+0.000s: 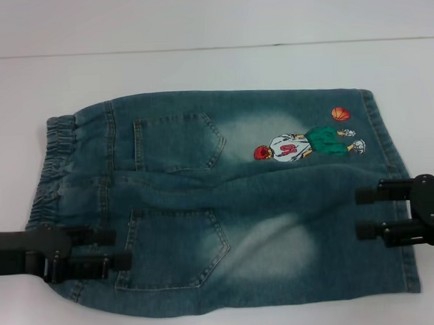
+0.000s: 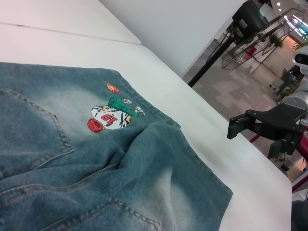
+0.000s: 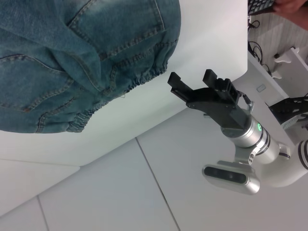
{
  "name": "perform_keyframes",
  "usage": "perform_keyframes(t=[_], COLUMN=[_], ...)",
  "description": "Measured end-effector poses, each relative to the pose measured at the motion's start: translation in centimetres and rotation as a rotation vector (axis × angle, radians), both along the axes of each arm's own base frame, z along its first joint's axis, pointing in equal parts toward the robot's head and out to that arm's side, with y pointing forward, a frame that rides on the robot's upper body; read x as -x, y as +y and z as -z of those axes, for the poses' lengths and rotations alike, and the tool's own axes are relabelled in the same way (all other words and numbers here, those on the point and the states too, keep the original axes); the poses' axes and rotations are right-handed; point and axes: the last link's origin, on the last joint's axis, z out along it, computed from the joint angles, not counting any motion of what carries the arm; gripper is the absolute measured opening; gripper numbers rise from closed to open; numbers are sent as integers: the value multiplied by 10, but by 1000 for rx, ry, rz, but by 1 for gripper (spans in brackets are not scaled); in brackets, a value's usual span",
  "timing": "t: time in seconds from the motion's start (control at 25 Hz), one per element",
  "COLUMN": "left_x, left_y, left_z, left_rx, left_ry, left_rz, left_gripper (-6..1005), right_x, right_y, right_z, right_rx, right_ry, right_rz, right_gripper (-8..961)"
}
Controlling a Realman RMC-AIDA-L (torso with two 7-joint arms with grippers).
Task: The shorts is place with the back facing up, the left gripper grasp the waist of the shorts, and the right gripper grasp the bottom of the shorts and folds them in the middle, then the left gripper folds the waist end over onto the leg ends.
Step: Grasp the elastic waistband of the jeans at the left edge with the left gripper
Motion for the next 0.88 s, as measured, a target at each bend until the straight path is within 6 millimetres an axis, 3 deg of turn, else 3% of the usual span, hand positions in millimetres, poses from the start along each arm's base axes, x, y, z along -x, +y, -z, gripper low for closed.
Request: perform_keyframes(t=[0.52,0.88], left_x=[1,9], left_y=[3,29], left_z=[-7,-67], left_rx=[7,8], left_ry=[15,107], left_rz=[-48,-414], left_gripper=[796,796], right_x=[0,0], right_y=[0,0], right_z=[0,0], right_rx=[1,-1], right_ry=[1,0], right_rz=[0,0], right_gripper=[798,797])
